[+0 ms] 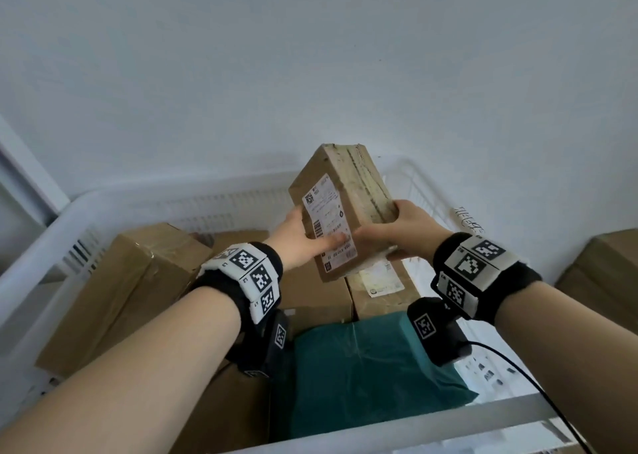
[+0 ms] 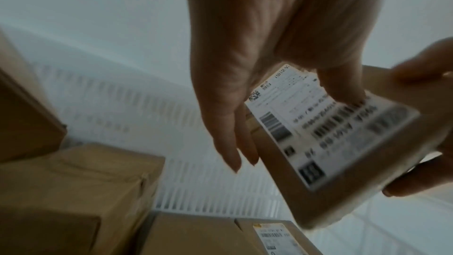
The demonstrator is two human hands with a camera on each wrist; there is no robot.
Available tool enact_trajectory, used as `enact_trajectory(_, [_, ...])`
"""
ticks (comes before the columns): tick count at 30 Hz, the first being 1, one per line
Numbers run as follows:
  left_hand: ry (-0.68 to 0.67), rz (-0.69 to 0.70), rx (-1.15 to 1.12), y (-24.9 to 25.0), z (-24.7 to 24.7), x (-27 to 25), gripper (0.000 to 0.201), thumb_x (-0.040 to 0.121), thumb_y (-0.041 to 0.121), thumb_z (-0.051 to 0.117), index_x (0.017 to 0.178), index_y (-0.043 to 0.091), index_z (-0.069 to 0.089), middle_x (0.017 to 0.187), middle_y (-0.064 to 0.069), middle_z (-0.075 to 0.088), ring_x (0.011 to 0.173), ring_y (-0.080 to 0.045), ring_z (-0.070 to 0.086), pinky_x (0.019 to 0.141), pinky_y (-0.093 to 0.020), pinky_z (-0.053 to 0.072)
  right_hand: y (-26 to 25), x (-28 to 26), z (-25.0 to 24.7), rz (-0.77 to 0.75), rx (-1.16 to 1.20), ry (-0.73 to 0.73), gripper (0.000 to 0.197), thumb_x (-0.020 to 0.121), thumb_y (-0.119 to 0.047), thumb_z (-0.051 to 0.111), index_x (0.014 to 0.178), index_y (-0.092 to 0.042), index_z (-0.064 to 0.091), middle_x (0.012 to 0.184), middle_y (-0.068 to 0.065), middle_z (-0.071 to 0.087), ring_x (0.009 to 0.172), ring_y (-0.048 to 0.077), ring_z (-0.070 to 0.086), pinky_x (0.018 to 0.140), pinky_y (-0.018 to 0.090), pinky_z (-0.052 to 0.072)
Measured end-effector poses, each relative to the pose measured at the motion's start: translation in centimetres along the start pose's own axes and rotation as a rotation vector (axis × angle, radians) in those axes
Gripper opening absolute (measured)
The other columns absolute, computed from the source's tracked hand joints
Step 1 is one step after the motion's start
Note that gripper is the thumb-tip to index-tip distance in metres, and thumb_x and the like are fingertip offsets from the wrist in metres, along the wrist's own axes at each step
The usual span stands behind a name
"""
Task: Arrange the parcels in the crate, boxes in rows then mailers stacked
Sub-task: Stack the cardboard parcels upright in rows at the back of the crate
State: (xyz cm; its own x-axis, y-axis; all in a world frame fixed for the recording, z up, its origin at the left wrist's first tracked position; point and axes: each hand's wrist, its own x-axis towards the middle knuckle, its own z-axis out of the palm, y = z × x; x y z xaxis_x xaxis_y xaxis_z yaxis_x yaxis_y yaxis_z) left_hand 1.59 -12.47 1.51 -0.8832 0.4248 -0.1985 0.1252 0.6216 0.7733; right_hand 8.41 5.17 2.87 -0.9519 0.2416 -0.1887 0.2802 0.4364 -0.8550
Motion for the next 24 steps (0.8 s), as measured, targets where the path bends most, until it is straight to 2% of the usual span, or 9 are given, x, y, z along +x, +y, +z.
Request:
enact_trajectory(2, [0.005,-0.001,0.133,-0.2,0.0,0.6,0.102,0.061,0.053,0.079,0.142,0.021,0.027,0.139,-0.001,0.049,0.128,-0.022,0.049,0.102,-0.041,0.046,0.2,0.2,0.0,-0.065,-0.116,0.036,0.062,0.065,-0.027,0.079,0.116,-0.009,0.050,0.105,0.005,0.063,0.092,0.017,0.065,0.069,0.030,0.060])
enact_trajectory(4, [0.236,0.022,0.401,0.3,-0.3,0.7,0.114,0.055,0.056,0.080,0.145,0.020,0.019,0.144,-0.008,0.034,0.136,-0.027,0.035,0.110,-0.045,0.036,0.3,0.3,0.2,-0.112,-0.245,0.080,0.068,0.058,-0.029,0.079,0.116,-0.010,0.050,0.107,0.004,0.059,0.092,0.016,0.062,0.065,0.025,0.056])
enact_trajectory(6, [0.423,0.147,0.725,1.3,-0.7,0.2,0.121,0.063,0.048,0.079,0.151,0.019,0.002,0.155,-0.013,0.010,0.145,-0.032,0.012,0.117,-0.050,0.016,0.3,0.4,0.5,-0.150,-0.399,0.088,0.077,0.055,-0.033,0.078,0.122,-0.013,0.046,0.113,0.004,0.051,0.102,0.019,0.056,0.078,0.032,0.057])
enact_trajectory(9, [0.301,0.366,1.039,2.2,-1.0,0.3,0.120,0.067,0.040,0.078,0.151,0.028,-0.007,0.160,-0.005,-0.005,0.148,-0.030,-0.008,0.116,-0.051,-0.005,0.1,0.1,1.1,-0.233,-0.565,0.077,0.092,0.059,-0.032,0.078,0.138,-0.014,0.035,0.125,0.003,0.042,0.117,0.020,0.041,0.098,0.038,0.047])
enact_trajectory(12, [0.096,0.321,1.118,2.6,-0.6,0.6,0.121,0.064,0.042,0.080,0.151,0.027,-0.002,0.159,-0.002,0.011,0.149,-0.027,0.001,0.118,-0.055,0.001,-0.1,-0.3,1.4,-0.321,-0.594,0.064,0.096,0.061,-0.029,0.078,0.143,-0.015,0.030,0.135,0.001,0.038,0.126,0.019,0.033,0.104,0.034,0.041])
enact_trajectory(16, [0.117,0.238,0.895,2.4,-0.5,0.9,0.107,0.060,0.042,0.083,0.146,0.022,0.022,0.140,-0.001,0.042,0.128,-0.025,0.043,0.103,-0.053,0.039,-0.1,-0.6,1.3,-0.395,-0.464,0.161,0.096,0.065,-0.023,0.077,0.146,-0.018,0.026,0.144,0.004,0.030,0.134,0.021,0.029,0.109,0.030,0.033])
enact_trajectory(19, [0.136,0.151,0.452,2.0,-0.9,1.5,0.093,0.059,0.035,0.086,0.136,0.015,0.038,0.129,-0.003,0.054,0.116,-0.023,0.055,0.095,-0.040,0.049,-0.2,-0.6,0.9,-0.324,-0.332,0.386,0.096,0.075,-0.029,0.074,0.150,-0.015,0.015,0.149,0.009,0.021,0.140,0.024,0.021,0.113,0.032,0.025])
enact_trajectory(21, [0.111,0.065,0.168,2.0,-0.8,1.7,0.079,0.065,0.032,0.084,0.131,0.013,0.044,0.123,-0.001,0.059,0.108,-0.020,0.058,0.091,-0.035,0.051,0.0,-0.4,0.7,-0.186,-0.260,0.423,0.093,0.080,-0.035,0.069,0.149,-0.009,0.013,0.149,0.012,0.023,0.140,0.026,0.023,0.113,0.034,0.027])
enact_trajectory(24, [0.024,-0.047,-0.171,2.2,0.0,2.0,0.062,0.076,0.033,0.076,0.129,0.012,0.052,0.123,-0.005,0.064,0.109,-0.022,0.062,0.095,-0.038,0.050,0.8,0.4,0.5,-0.005,-0.121,0.287,0.066,0.086,-0.035,0.064,0.135,-0.005,0.033,0.132,0.008,0.051,0.111,0.019,0.053,0.080,0.026,0.050])
